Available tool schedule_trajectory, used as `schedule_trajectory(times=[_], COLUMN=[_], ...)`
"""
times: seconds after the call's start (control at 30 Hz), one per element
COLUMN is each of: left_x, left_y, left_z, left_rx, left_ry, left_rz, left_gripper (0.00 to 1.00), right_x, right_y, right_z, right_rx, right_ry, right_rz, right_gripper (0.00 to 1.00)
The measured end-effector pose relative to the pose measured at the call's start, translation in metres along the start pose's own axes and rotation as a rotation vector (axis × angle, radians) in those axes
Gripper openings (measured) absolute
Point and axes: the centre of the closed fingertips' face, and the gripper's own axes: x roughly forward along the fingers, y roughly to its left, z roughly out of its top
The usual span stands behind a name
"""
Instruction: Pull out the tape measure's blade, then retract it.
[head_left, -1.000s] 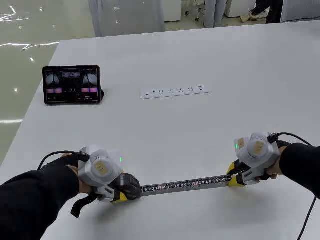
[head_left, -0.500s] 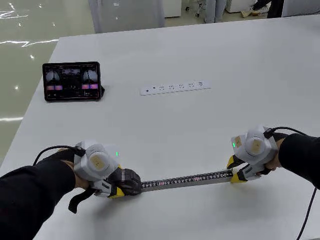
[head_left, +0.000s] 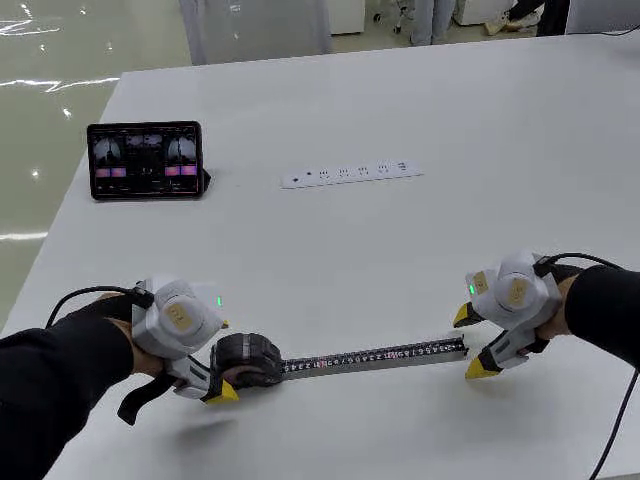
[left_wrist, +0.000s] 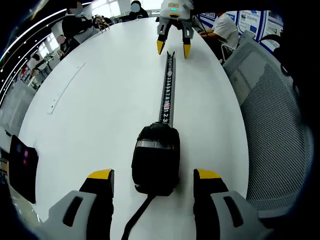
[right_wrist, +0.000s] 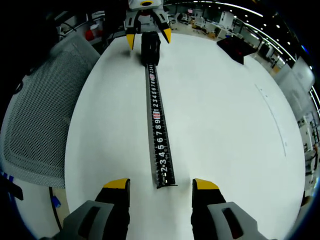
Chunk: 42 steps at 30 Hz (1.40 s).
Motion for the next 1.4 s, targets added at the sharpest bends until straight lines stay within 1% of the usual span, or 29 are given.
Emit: schedule_trajectory(times=[0.07, 0.13, 0.2, 0.23, 0.3, 0.37, 0.4, 0.5, 0.53, 0.57, 0.63, 0.67, 0.7, 0.77, 0.87, 0.9, 0.93, 0.97, 1.0, 1.03, 1.07, 1.1, 1.13, 1.2, 1.27, 1.3, 1.4], left_x=[-0.002, -0.004, -0.005, -0.007, -0.010, -0.011, -0.013, -0.015, -0.015, -0.016, -0.016, -0.017, -0.018, -0.020, -0.027, -0.029, -0.033, -0.035, -0.040, -0.043, -0.045, -0.047, -0.049, -0.051, -0.054, -0.055, -0.058], left_y=[0.002, 0.004, 0.006, 0.007, 0.009, 0.010, 0.012, 0.013, 0.013, 0.014, 0.015, 0.016, 0.016, 0.020, 0.029, 0.031, 0.033, 0.033, 0.035, 0.035, 0.033, 0.032, 0.032, 0.026, 0.020, 0.017, 0.013], left_z=[0.000, 0.000, -0.003, -0.002, -0.002, -0.002, -0.003, -0.003, -0.002, -0.003, -0.003, -0.001, 0.000, -0.001, -0.005, -0.005, -0.004, -0.004, -0.002, -0.004, -0.011, -0.013, -0.015, -0.022, -0.023, -0.024, -0.030], left_rx=[-0.018, -0.033, -0.073, -0.088, -0.098, -0.144, -0.163, -0.196, -0.217, -0.242, -0.248, -0.256, -0.271, -0.288, -0.326, -0.345, -0.379, -0.401, -0.428, -0.453, -0.501, -0.519, -0.526, -0.504, -0.480, -0.479, -0.479], left_ry=[-0.010, -0.017, -0.021, -0.032, -0.042, -0.061, -0.067, -0.080, -0.095, -0.096, -0.098, -0.112, -0.121, -0.134, -0.149, -0.160, -0.190, -0.210, -0.254, -0.271, -0.266, -0.274, -0.284, -0.275, -0.291, -0.291, -0.301], left_rz=[0.004, 0.022, 0.031, 0.033, 0.044, 0.048, 0.051, 0.060, 0.064, 0.066, 0.078, 0.090, 0.095, 0.113, 0.180, 0.196, 0.216, 0.223, 0.235, 0.244, 0.246, 0.247, 0.252, 0.264, 0.275, 0.279, 0.294], left_gripper=[0.65, 0.69, 0.74, 0.75, 0.77, 0.79, 0.80, 0.83, 0.86, 0.89, 0.94, 0.97, 0.99, 0.99, 0.99, 0.99, 0.99, 0.99, 0.99, 0.99, 0.99, 0.99, 0.99, 0.99, 0.99, 0.99, 0.99], right_x=[-0.002, -0.003, -0.005, -0.006, -0.008, -0.009, -0.010, -0.009, -0.009, -0.009, -0.009, -0.010, -0.010, -0.010, -0.011, -0.011, -0.012, -0.013, -0.014, -0.014, -0.015, -0.016, -0.017, -0.020, -0.024, -0.026, -0.029], right_y=[0.000, -0.001, -0.004, -0.005, -0.004, -0.001, -0.001, 0.001, 0.001, 0.000, 0.000, 0.001, 0.000, 0.001, 0.002, 0.003, 0.003, 0.004, 0.004, 0.004, 0.003, 0.004, 0.004, 0.005, 0.006, 0.007, 0.007], right_z=[0.001, 0.002, 0.001, 0.001, 0.002, 0.005, 0.005, 0.004, 0.003, 0.002, 0.004, 0.004, 0.003, 0.004, 0.005, 0.006, 0.006, 0.006, 0.007, 0.006, 0.004, 0.003, 0.003, 0.002, 0.003, 0.004, 0.000], right_rx=[0.023, 0.047, 0.085, 0.104, 0.132, 0.176, 0.183, 0.197, 0.198, 0.207, 0.228, 0.243, 0.253, 0.281, 0.322, 0.334, 0.350, 0.355, 0.365, 0.371, 0.379, 0.383, 0.388, 0.404, 0.419, 0.426, 0.443], right_ry=[-0.012, -0.025, -0.036, -0.044, -0.061, -0.095, -0.098, -0.104, -0.105, -0.105, -0.115, -0.121, -0.124, -0.132, -0.152, -0.161, -0.173, -0.179, -0.193, -0.199, -0.201, -0.206, -0.213, -0.230, -0.246, -0.258, -0.279], right_rz=[-0.010, -0.018, -0.035, -0.043, -0.048, -0.035, -0.038, -0.041, -0.045, -0.051, -0.058, -0.061, -0.065, -0.077, -0.092, -0.097, -0.104, -0.109, -0.118, -0.126, -0.138, -0.143, -0.148, -0.163, -0.179, -0.186, -0.211], right_gripper=[0.50, 0.53, 0.55, 0.57, 0.59, 0.64, 0.66, 0.70, 0.70, 0.71, 0.73, 0.75, 0.76, 0.80, 0.87, 0.89, 0.91, 0.93, 0.94, 0.95, 0.96, 0.97, 0.97, 0.99, 0.99, 0.99, 0.99])
